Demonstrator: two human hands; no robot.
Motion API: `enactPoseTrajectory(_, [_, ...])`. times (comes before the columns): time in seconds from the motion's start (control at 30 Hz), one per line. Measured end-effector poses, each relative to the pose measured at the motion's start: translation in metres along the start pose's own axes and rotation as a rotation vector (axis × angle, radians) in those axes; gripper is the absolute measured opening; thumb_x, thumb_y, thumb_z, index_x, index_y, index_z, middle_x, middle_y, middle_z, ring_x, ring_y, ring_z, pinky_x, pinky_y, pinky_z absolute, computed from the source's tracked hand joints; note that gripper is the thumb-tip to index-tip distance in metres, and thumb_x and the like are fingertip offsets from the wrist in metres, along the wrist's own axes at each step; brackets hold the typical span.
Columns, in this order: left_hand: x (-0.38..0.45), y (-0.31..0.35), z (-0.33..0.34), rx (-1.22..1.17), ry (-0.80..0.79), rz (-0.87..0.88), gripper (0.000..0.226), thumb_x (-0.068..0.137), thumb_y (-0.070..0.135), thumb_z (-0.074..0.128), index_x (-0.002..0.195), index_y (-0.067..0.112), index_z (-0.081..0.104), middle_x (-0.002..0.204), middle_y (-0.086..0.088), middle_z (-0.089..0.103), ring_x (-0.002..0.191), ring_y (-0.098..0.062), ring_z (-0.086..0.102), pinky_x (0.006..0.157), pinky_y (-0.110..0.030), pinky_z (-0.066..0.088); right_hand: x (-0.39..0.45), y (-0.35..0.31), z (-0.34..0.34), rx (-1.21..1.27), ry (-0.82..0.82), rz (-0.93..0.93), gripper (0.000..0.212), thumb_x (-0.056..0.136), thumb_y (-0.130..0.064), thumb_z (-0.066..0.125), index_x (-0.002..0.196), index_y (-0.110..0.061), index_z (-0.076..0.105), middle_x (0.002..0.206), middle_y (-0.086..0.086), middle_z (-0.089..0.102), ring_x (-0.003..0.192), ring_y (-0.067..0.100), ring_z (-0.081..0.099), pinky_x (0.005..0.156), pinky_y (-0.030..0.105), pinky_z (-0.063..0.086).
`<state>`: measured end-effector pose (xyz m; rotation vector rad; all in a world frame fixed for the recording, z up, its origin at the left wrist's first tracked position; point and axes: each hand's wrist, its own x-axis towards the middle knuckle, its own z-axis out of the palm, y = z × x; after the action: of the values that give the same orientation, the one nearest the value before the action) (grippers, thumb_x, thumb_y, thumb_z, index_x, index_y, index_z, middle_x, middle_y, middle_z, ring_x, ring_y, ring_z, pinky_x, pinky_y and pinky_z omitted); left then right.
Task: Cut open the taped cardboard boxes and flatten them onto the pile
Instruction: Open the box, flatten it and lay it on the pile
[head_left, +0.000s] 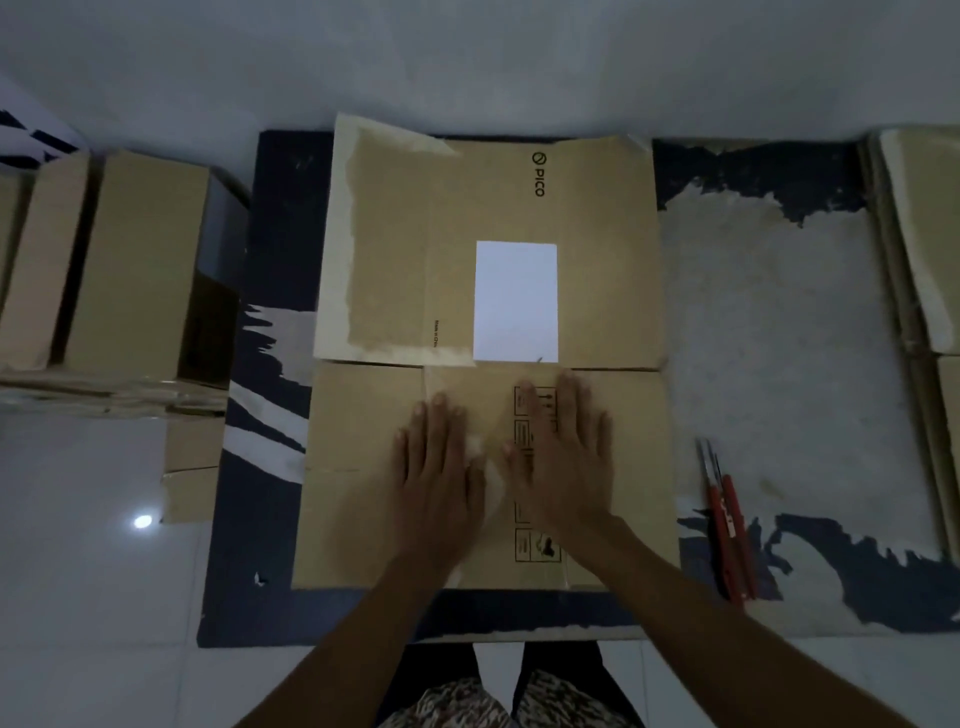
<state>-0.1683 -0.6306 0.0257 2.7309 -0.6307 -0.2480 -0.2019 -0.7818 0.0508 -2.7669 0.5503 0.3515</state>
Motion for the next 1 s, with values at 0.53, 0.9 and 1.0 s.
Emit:
enactPoseTrajectory(0.53, [-0.016, 0.014, 0.016, 0.084, 0.015, -0.095, 0.059, 0.104, 0.034, 0.021, 0.152, 0.002, 0.033, 0.163, -0.018, 0.02, 0.151, -0.036, 0.014, 0.12, -0.056, 0.014, -0.043, -0.006, 0.043, -0.076, 0.181, 0.041, 0.064, 0.1, -0.045, 0.041, 0.156, -0.019, 0.025, 0.163, 0.019, 0.01, 0.152, 0.035, 0.006, 0.119, 0.059, 0.011])
enactPoseTrajectory(0.9, [-0.011, 0.016, 0.003, -0.036, 0.12, -0.095, 0.048, 0.092, 0.026, 0.045, 0.133, 0.005, 0.056, 0.146, -0.016, 0.05, 0.138, -0.036, 0.04, 0.112, -0.047, 0.024, -0.05, -0.016, 0.051, -0.065, 0.17, 0.113, 0.065, 0.099, -0.047, 0.034, 0.157, -0.021, 0.022, 0.165, 0.016, 0.005, 0.152, 0.035, 0.003, 0.118, 0.062, 0.012])
enactPoseTrajectory(1.0, [0.045, 0.003, -0.018, -0.055, 0.254, -0.044, 0.03, 0.081, 0.017, 0.062, 0.109, 0.005, 0.065, 0.115, -0.015, 0.064, 0.108, -0.039, 0.059, 0.091, -0.042, 0.033, -0.048, -0.017, 0.05, -0.07, 0.162, 0.114, 0.064, 0.1, -0.049, 0.029, 0.157, -0.023, 0.02, 0.165, 0.014, 0.005, 0.152, 0.034, 0.002, 0.118, 0.061, 0.011])
